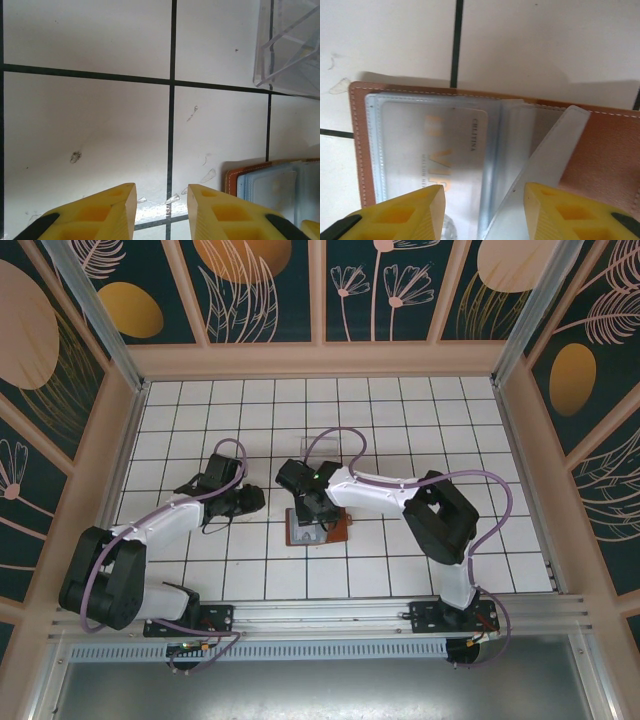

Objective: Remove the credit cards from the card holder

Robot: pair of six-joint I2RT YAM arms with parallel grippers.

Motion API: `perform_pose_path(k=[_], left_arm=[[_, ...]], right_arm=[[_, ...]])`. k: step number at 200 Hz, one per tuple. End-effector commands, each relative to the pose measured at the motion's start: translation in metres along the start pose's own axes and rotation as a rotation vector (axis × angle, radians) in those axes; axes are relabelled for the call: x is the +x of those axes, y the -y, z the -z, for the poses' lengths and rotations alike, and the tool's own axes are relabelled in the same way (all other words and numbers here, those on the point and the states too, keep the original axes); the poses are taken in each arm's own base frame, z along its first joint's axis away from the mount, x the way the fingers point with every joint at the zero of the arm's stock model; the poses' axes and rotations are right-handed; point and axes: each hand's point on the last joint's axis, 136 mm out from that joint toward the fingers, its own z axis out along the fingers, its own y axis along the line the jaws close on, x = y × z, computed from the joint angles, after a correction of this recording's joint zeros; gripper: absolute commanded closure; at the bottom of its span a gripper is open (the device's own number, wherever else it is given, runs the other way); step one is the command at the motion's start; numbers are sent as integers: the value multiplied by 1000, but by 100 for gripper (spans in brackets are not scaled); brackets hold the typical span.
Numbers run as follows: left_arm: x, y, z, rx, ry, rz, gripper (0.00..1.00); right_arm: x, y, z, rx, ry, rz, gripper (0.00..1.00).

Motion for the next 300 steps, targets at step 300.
perform_pose_path(k=[300], left_arm=[[49, 71, -20, 81, -162, -60, 69]], right_arm=[[-27, -28, 36, -512, 46, -30, 66]])
